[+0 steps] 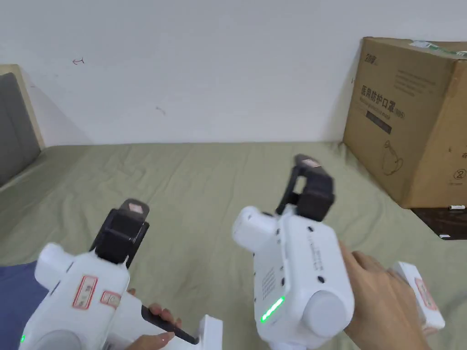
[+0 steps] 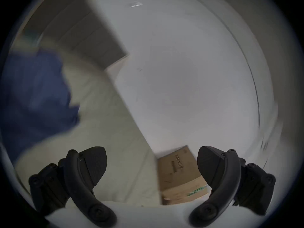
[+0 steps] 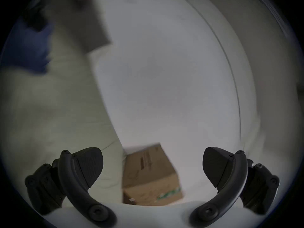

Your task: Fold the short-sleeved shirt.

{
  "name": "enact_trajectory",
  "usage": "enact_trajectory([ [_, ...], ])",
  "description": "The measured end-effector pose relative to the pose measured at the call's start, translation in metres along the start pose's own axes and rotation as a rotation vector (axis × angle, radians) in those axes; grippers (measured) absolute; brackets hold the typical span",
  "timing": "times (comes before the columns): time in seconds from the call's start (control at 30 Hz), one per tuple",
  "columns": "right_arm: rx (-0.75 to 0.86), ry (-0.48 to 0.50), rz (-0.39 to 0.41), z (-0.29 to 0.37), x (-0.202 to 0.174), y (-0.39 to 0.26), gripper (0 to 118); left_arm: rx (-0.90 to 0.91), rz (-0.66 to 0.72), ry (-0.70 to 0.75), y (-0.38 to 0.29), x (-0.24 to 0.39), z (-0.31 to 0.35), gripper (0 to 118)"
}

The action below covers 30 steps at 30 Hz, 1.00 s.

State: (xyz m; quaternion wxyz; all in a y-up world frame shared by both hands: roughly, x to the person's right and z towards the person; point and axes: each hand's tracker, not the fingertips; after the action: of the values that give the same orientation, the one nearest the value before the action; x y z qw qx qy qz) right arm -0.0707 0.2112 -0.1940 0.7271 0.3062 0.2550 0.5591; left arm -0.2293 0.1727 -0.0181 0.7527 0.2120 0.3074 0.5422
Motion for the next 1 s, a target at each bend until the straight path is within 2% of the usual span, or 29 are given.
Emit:
enact_trajectory([
  [0.03,0.062,0.052,0.083,0.005,-0.009,0.002,118,-0.029,0.080,0.049,-0.003,-0.016,-0.001,112],
  [0.07,0.108,0.092,0.115,0.008,-0.018,0.004,118,-0.041,0.143,0.095,-0.007,-0.028,-0.001,112],
  [0.1,0.110,0.102,0.112,0.008,-0.022,0.005,118,-0.047,0.142,0.126,-0.009,-0.034,0.000,112],
  [0.13,0.080,0.129,0.072,0.006,-0.024,0.006,118,-0.024,0.133,0.141,-0.009,-0.037,0.002,112],
  [0.2,0.007,0.197,-0.113,0.000,-0.015,0.004,118,0.011,0.027,0.133,-0.004,-0.028,0.003,112],
  [0.23,-0.050,0.206,-0.275,-0.005,-0.005,0.002,118,-0.003,-0.071,0.127,-0.001,-0.015,-0.001,112],
  [0.3,-0.203,0.181,-0.730,-0.016,0.024,-0.010,118,-0.025,-0.349,0.109,0.007,0.020,-0.009,112],
  [0.37,-0.339,0.220,-1.172,-0.024,0.045,-0.037,118,0.009,-0.693,0.099,0.000,0.061,-0.010,112],
  [0.43,-0.426,0.179,-1.451,-0.022,0.045,-0.067,118,0.022,-1.059,0.091,-0.017,0.091,-0.009,112],
  [0.47,-0.393,0.188,-1.576,-0.017,0.040,-0.083,117,0.014,-1.244,0.040,-0.029,0.098,-0.006,112],
  [0.5,-0.421,0.149,-1.645,-0.013,0.034,-0.092,117,-0.009,-1.335,0.006,-0.036,0.102,-0.004,112],
  [0.53,-0.413,0.126,-1.687,-0.006,0.027,-0.097,117,-0.029,-1.388,-0.035,-0.043,0.103,-0.001,111],
  [0.57,-0.428,0.128,-1.644,-0.002,0.022,-0.100,117,-0.054,-1.387,-0.087,-0.045,0.103,0.001,111],
  [0.63,-0.493,0.078,-1.522,-0.001,0.018,-0.098,117,-0.049,-1.369,-0.022,-0.048,0.101,0.000,111],
  [0.7,-0.448,0.061,-1.474,0.003,0.020,-0.090,117,-0.003,-1.378,0.029,-0.052,0.099,-0.001,111],
  [0.8,-0.411,0.021,-1.401,0.005,0.030,-0.082,117,-0.055,-1.235,-0.016,-0.040,0.096,-0.001,111],
  [0.83,-0.422,0.023,-1.372,0.005,0.034,-0.079,117,-0.072,-1.200,0.015,-0.038,0.097,-0.003,111],
  [0.93,-0.383,0.006,-1.343,0.008,0.042,-0.076,117,-0.088,-1.149,0.061,-0.029,0.098,-0.004,111],
  [1.0,-0.340,-0.061,-1.325,0.013,0.043,-0.075,117,-0.079,-1.148,0.065,-0.025,0.100,-0.003,111],
])
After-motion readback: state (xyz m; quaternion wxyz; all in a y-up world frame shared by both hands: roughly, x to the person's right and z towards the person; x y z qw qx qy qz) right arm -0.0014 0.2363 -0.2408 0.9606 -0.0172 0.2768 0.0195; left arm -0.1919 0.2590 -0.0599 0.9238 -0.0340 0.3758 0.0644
